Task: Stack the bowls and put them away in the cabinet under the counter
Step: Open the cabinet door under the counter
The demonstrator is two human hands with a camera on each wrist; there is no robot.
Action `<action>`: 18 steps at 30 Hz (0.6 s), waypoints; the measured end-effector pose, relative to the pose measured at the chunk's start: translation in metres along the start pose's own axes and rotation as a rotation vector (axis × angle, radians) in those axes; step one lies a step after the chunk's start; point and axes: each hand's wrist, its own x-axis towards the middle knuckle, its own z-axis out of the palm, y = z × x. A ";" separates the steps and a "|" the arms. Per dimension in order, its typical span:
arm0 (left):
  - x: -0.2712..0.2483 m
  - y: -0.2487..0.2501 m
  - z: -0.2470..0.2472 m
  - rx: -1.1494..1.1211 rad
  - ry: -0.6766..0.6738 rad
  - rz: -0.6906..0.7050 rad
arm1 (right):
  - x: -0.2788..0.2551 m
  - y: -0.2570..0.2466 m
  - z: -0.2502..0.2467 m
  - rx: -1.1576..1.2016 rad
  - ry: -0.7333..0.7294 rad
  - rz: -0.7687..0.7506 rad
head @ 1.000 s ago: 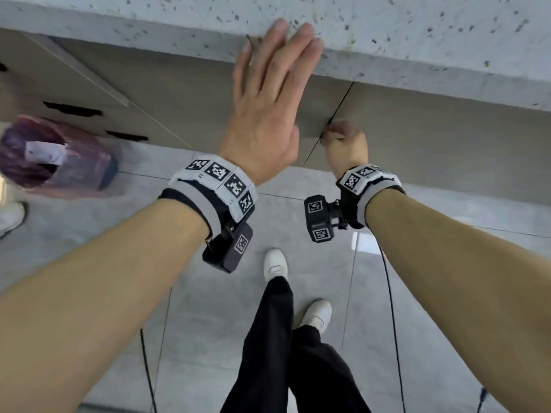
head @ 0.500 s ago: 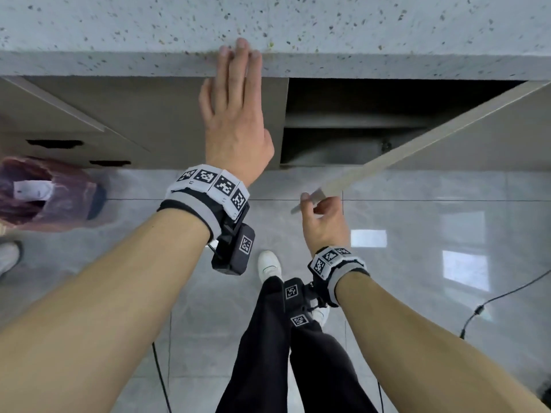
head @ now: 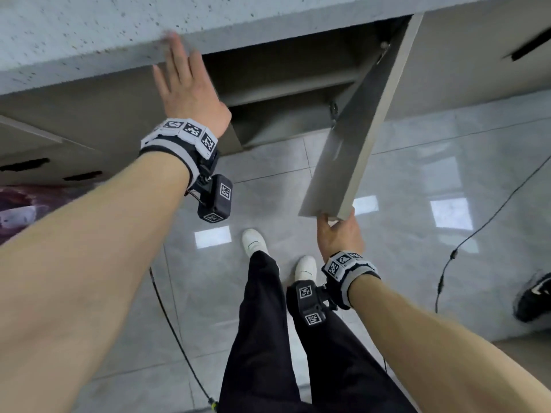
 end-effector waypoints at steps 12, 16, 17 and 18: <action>-0.013 0.049 -0.002 -0.056 -0.124 0.043 | 0.042 0.071 -0.082 0.423 0.277 0.329; -0.048 0.073 0.007 -0.113 -0.200 0.121 | 0.043 0.073 -0.087 0.461 0.267 0.331; -0.057 0.076 0.008 -0.121 -0.231 0.133 | 0.040 0.070 -0.089 0.487 0.243 0.345; -0.066 0.079 0.009 -0.131 -0.259 0.147 | 0.038 0.068 -0.090 0.508 0.209 0.360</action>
